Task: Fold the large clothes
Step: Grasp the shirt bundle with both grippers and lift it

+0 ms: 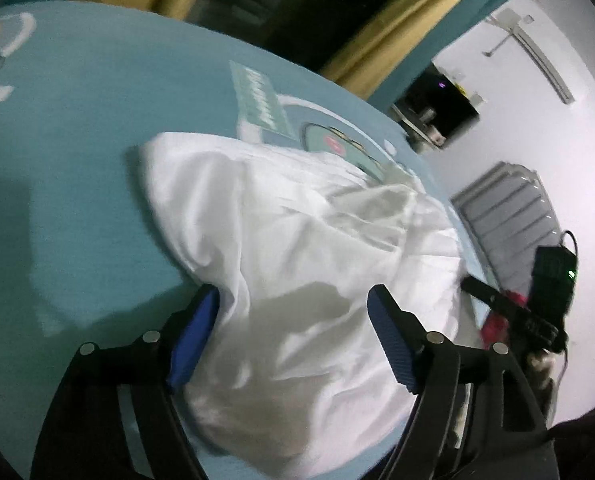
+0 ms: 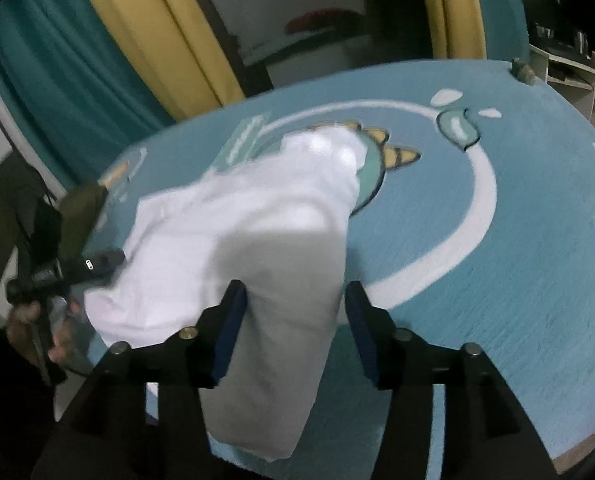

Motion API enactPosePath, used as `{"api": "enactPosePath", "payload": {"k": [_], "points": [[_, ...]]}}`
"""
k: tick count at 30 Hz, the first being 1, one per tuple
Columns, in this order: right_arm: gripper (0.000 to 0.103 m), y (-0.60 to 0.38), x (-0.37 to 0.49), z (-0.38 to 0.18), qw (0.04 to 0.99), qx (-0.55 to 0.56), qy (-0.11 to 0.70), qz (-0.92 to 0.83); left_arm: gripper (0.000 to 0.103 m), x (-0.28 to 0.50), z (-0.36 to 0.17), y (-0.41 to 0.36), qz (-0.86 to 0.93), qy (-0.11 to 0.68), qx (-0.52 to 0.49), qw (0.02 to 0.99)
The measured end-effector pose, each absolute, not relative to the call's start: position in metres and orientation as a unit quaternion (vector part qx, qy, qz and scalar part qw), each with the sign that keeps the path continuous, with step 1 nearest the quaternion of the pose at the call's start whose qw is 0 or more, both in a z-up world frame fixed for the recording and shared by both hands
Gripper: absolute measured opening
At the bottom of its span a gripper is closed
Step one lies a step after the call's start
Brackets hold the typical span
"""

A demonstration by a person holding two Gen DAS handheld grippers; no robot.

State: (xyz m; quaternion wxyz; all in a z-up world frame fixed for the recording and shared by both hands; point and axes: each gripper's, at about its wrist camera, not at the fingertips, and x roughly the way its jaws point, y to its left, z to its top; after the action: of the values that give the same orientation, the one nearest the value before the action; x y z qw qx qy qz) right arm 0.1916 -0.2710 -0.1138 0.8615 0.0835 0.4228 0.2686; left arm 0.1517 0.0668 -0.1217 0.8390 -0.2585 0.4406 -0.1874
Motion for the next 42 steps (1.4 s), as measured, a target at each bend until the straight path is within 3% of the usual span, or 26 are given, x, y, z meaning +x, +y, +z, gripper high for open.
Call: {"api": "enactPosePath", "payload": {"k": [9,14,23,33,39,42], "points": [[0.054,-0.252,0.224,-0.148,0.845,0.106,0.448,0.271,0.082,0.168,-0.124,0.034,-0.245,0.453,-0.251,0.820],[0.053,-0.226,0.224,-0.142,0.854,0.061,0.443,0.267,0.084,0.172,-0.116,0.011,-0.260,0.461,-0.209,0.822],[0.054,-0.260,0.221,-0.133,0.850,0.096,0.438,0.276,0.084,0.164,-0.102,0.046,-0.177,0.466,-0.172,0.850],[0.058,-0.245,0.228,-0.147,0.846,0.083,0.447,0.278,0.085,0.183,-0.132,0.036,-0.261,0.459,-0.298,0.795],[0.058,-0.232,0.230,-0.148,0.853,0.068,0.433,0.284,0.085,0.194,-0.126,0.010,-0.294,0.452,-0.283,0.794],[0.057,-0.235,0.230,-0.149,0.851,0.073,0.432,0.289,0.085,0.194,-0.135,0.023,-0.291,0.445,-0.329,0.780]]}}
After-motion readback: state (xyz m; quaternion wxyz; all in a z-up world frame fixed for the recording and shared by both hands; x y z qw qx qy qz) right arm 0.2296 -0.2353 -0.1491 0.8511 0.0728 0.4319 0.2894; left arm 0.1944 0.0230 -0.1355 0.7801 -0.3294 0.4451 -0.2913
